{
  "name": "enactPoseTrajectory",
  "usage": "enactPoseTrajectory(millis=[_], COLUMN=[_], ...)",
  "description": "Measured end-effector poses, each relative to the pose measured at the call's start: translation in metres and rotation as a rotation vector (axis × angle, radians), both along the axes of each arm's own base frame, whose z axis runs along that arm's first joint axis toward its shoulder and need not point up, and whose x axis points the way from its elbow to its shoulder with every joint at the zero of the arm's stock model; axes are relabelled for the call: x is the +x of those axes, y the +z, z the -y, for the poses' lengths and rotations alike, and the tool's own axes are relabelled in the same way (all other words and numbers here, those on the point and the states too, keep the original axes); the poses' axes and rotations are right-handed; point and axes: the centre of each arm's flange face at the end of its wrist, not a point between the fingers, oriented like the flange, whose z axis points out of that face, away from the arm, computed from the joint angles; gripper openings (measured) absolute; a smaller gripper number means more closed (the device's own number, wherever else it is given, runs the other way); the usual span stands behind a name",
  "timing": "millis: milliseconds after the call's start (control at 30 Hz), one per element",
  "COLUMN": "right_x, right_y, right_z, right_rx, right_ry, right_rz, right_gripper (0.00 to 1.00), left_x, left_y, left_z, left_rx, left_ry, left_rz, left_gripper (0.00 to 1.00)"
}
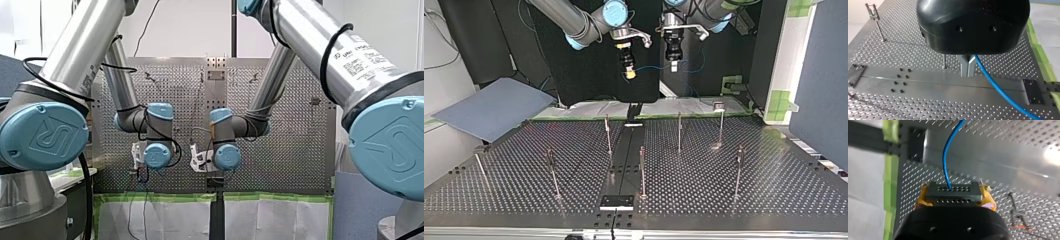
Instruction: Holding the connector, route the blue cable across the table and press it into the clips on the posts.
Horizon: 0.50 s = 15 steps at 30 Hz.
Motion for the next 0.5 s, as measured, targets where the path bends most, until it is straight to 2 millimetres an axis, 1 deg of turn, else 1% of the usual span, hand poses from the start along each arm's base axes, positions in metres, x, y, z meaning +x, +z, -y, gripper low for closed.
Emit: enactPoseTrajectory(millis=[167,367,500], right_x=[0.003,0.001,0.005], right_y=[0.024,0.048,0.066], right_z=[-0.001,0.0,0.001], right_rx=[0.028,0.058,0.068], right_ry=[0.02,0.022,0.04], right_rz=[0.045,0.089,0.127], right_gripper=[0.0,0.0,0.0], left_x=[0.002,0.005,0.007], left_y=[0.012,0.017,0.026], left_z=[-0.008,-0.018,-0.022], left_rx=[0.003,0.026,0.033], left_ry=[0.043,0.095,0.109], left_rz=[-0.002,-0.02,-0.012], left_gripper=[0.0,0.0,0.0])
